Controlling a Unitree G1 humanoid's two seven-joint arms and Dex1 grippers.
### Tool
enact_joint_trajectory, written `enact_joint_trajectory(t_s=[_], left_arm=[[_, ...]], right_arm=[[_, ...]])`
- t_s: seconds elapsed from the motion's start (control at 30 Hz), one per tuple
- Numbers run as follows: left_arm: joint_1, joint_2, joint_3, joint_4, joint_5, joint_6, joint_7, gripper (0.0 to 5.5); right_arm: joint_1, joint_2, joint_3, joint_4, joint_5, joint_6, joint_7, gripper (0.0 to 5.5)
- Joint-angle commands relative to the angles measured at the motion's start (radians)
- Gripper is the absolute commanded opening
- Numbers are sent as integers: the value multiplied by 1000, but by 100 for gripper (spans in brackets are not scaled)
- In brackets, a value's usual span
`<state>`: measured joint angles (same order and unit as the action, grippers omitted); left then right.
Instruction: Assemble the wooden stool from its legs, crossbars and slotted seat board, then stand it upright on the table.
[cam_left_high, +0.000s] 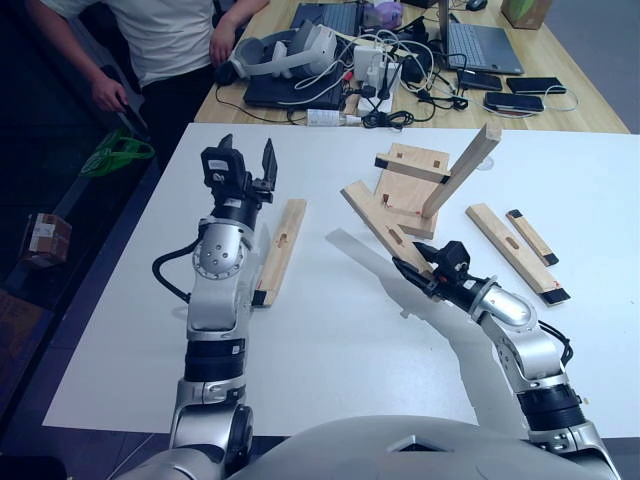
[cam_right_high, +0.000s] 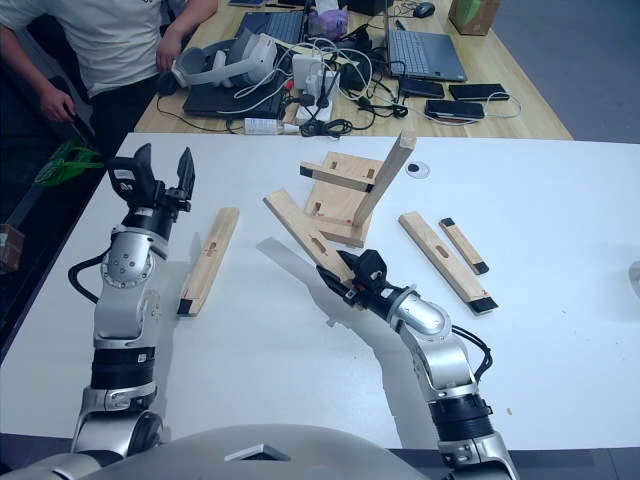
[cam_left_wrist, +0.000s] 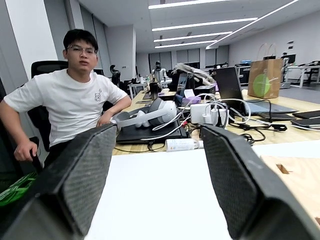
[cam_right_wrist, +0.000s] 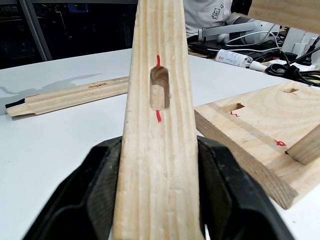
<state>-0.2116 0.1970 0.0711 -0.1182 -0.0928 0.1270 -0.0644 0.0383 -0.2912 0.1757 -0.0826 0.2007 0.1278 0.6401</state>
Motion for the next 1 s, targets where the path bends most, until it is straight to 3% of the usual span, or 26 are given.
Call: enact_joint_trajectory(t_s=[0.03, 0.27, 0.43, 0.73, 0.77, 0.9, 1.0], left_arm=[[7, -11, -9, -4, 18, 17, 5, 298], [-19, -1, -8, 14, 52, -5, 12, 298], [-30, 137, -80, 98, 342, -52, 87, 298], [-42, 260, -89, 193, 570, -150, 199, 311], [-47, 264, -77, 220, 560, -150, 196, 311], [-169, 150, 154, 409, 116, -73, 31, 311], [-363, 180, 251, 689, -10, -118, -3, 311]], right_arm=[[-5, -4, 5, -16, -6, 6, -1, 204], [-10, -3, 9, -10, -10, 0, 0, 204], [-12, 0, 14, -7, -16, -5, -3, 204], [-14, 6, 20, -2, -21, -7, -7, 204], [-15, 7, 20, -1, -21, -7, -8, 204], [-15, 9, 17, -1, -21, -7, -10, 204], [-19, 13, 22, 5, -24, -7, -7, 204]])
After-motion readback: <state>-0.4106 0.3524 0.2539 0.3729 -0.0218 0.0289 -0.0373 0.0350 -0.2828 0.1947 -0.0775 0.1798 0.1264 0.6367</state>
